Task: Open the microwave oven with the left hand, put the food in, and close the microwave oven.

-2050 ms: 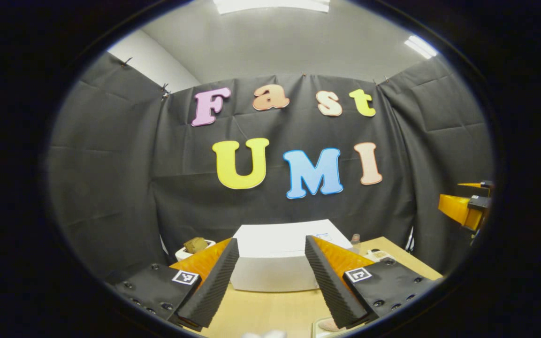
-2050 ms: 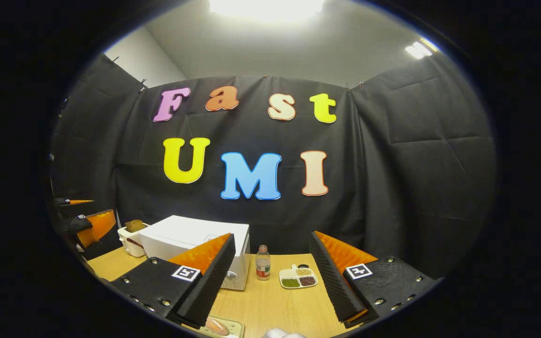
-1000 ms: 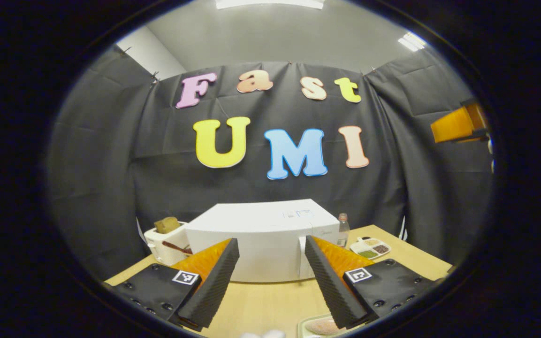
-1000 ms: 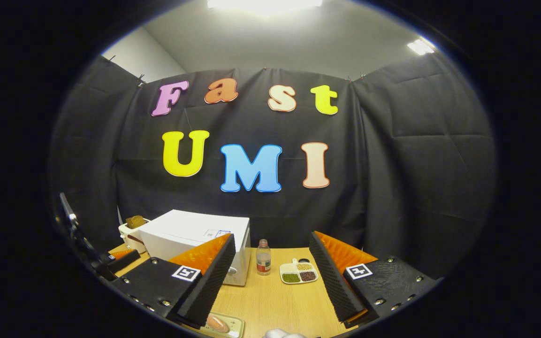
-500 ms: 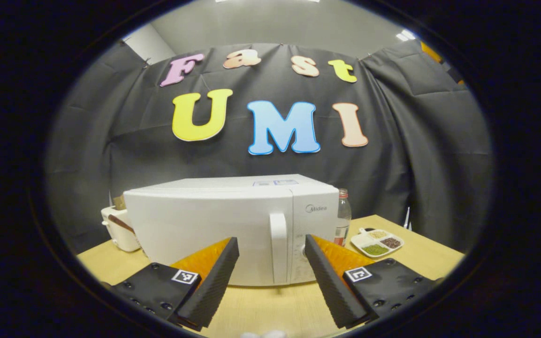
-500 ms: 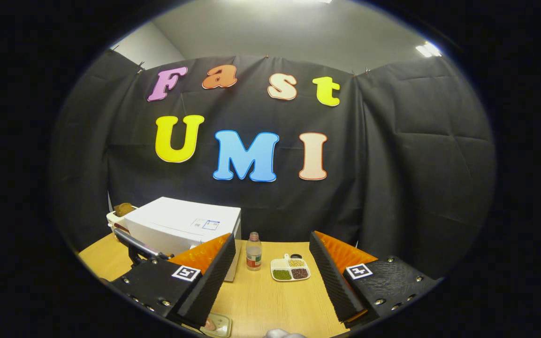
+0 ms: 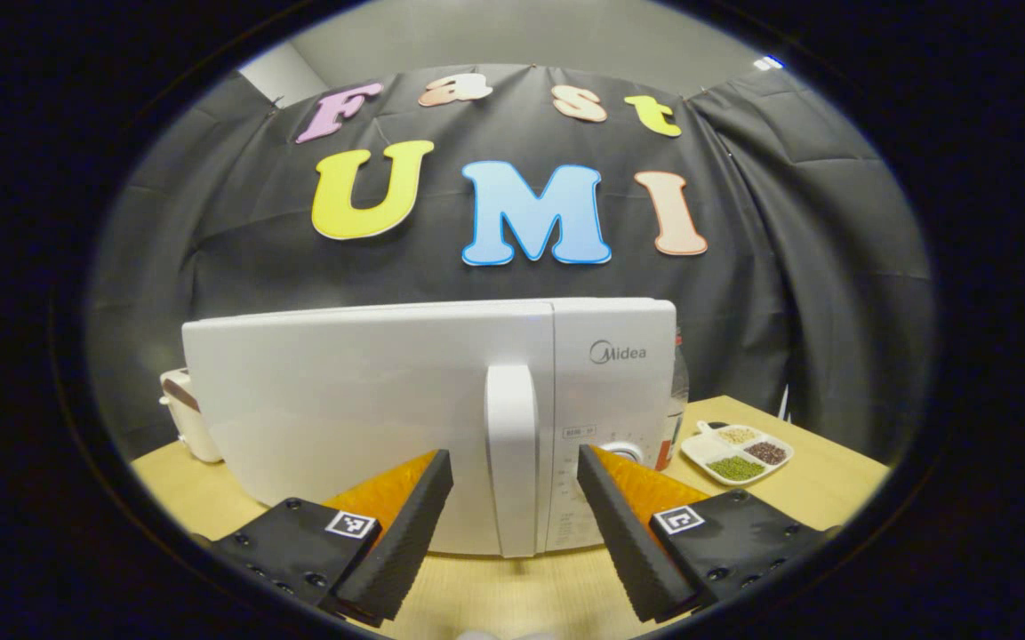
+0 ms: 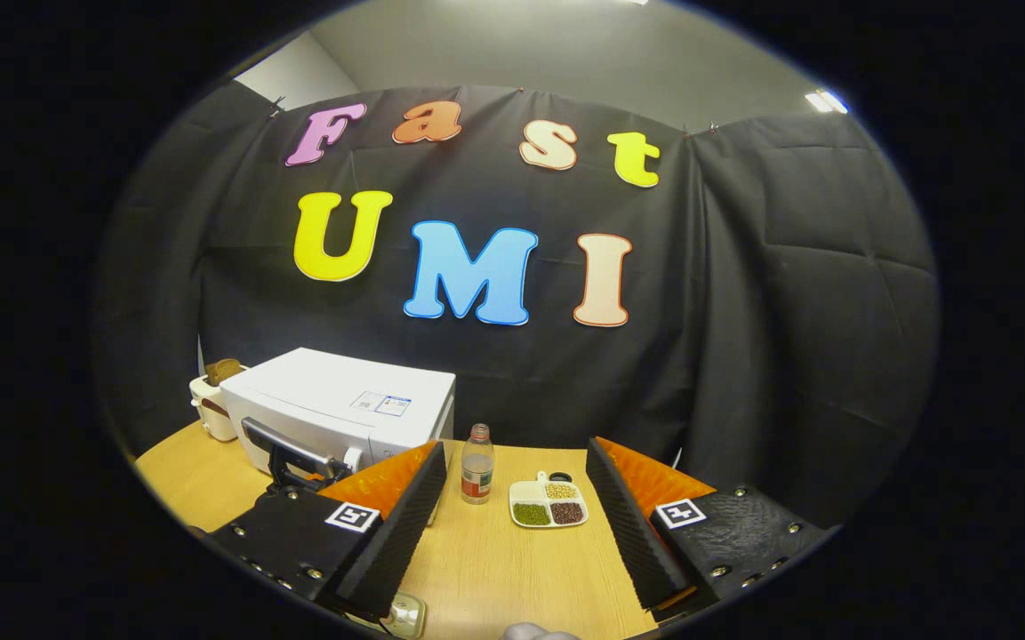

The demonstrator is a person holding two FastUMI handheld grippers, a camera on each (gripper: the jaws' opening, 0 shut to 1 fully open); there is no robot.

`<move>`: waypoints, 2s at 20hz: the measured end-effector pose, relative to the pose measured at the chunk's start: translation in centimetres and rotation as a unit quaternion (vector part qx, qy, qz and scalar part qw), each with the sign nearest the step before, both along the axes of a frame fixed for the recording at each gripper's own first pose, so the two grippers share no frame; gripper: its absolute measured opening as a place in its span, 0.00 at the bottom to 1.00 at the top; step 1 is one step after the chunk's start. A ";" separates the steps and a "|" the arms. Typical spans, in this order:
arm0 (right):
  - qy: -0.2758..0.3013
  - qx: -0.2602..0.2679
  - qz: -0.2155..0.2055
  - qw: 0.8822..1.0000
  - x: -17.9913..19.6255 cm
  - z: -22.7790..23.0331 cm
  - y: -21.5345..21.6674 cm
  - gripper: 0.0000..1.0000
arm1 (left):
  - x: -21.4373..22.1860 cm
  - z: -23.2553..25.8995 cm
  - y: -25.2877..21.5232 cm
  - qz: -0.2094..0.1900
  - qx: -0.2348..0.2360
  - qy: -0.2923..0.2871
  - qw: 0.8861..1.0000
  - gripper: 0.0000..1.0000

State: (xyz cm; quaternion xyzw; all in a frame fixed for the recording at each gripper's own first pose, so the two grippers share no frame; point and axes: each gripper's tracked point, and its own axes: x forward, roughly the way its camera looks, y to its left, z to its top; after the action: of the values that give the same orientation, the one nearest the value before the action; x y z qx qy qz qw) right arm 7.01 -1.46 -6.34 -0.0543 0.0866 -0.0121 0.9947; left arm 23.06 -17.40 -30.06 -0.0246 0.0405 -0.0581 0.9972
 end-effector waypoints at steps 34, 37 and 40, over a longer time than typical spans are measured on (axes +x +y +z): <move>0.052 0.024 0.108 0.992 -4.2 -3.0 6.6 0.97 | -18.6 -0.9 11.6 0.044 0.051 0.038 0.997 0.39; 0.043 0.019 0.137 0.989 -4.6 -2.3 8.5 0.94 | -21.0 -1.1 15.7 0.084 0.058 0.046 0.994 0.71; 0.043 0.016 0.164 0.985 -5.0 -2.4 10.4 0.97 | -22.9 -0.9 19.2 0.112 0.059 0.047 0.991 0.96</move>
State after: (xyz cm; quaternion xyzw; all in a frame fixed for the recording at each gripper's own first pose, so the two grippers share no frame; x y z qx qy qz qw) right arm 2.04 8.91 -8.75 -0.0524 0.1194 0.1552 0.9792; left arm 0.16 1.80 -30.93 0.0273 0.0880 0.0572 0.9941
